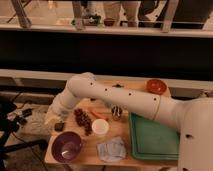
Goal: Place fork in purple bowl
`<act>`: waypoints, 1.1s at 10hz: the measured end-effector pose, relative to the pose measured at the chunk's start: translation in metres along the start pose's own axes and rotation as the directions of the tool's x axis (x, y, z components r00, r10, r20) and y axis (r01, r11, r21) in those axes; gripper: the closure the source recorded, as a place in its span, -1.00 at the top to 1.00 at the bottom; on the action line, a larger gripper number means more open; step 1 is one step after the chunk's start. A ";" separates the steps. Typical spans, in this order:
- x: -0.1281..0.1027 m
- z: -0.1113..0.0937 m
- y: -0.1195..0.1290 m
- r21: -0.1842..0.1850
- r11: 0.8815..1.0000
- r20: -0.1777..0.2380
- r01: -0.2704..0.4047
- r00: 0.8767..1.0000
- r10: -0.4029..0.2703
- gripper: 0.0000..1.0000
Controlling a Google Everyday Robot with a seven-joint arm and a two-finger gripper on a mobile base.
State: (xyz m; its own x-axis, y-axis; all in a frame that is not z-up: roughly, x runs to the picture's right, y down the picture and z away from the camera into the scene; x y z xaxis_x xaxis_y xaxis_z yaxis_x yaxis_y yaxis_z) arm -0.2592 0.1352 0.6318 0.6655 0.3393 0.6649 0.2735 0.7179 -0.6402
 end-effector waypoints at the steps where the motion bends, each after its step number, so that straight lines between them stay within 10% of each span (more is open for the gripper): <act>1: -0.005 0.002 0.006 -0.018 1.000 0.018 -0.001 1.000 0.001 -0.81; 11: 0.039 0.010 0.057 -0.151 0.984 0.081 -0.098 0.991 0.111 -0.81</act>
State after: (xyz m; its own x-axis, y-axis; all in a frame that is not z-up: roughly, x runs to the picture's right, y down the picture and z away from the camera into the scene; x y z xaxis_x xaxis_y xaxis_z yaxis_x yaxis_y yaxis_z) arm -0.2245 0.1953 0.6248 0.6334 0.4649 0.6186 0.3087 0.5812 -0.7529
